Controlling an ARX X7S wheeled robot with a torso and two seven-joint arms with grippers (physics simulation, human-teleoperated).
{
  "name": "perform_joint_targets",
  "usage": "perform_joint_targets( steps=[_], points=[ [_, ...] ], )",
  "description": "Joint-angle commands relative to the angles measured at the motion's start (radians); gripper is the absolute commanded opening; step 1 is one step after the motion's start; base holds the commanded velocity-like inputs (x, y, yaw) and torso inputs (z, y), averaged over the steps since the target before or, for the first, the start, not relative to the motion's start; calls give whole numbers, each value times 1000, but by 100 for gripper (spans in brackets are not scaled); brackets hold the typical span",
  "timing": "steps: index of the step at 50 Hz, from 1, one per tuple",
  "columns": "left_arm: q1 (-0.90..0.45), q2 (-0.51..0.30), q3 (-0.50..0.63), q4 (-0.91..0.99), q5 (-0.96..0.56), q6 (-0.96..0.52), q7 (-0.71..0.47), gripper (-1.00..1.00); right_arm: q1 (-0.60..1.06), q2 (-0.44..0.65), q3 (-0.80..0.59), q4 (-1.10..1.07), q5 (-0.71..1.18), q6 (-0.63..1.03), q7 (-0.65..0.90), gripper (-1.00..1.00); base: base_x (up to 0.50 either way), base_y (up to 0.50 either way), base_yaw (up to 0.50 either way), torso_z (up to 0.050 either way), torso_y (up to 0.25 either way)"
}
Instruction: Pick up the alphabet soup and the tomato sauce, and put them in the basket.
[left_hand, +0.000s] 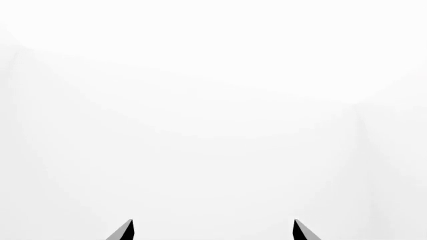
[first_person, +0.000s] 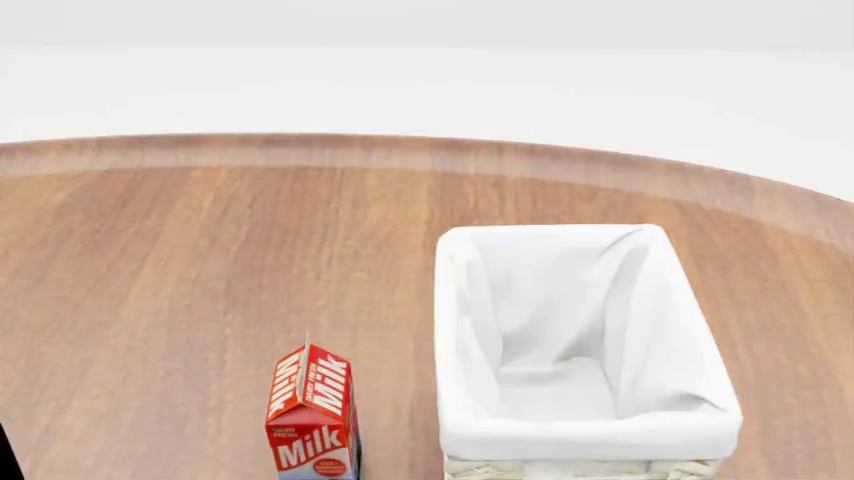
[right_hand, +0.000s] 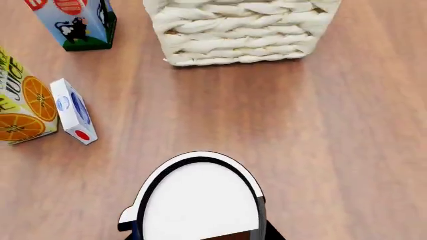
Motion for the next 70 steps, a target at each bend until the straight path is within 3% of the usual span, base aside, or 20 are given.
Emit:
perform_joint_targets(
  steps=[1,8,16,21,31,42,54,70],
  points=[
    [-3,-7,-1,7,-1,-7,-5,100,130,81,59,-226,70,126,142,-100,0,0,0,0,0],
    [0,-8,4,5,6,-5,-6,100,280,106,96,-307,181,207,215,-100,0,0,0,0,0],
    [-13,-12,4,27,-3,-33,-12,100,571,133,156,-370,456,296,345,-100,0,0,0,0,1],
    [-12,-13,6,25,-1,-32,-13,100,748,109,156,-346,590,350,380,-100,0,0,0,0,0],
    [-7,-18,9,23,3,-26,-16,100,990,62,156,-195,678,435,337,-100,0,0,0,0,0],
    [-7,-21,9,20,5,-22,-20,100,1147,-40,127,26,591,495,198,-100,0,0,0,0,1],
    [-15,-27,7,26,-2,-33,-25,100,1264,-135,53,342,373,513,-60,-100,0,0,0,0,1],
    [-14,-34,6,14,-8,-22,-28,100,1320,-296,-38,762,163,395,-353,-100,0,0,0,0,1]
  ],
)
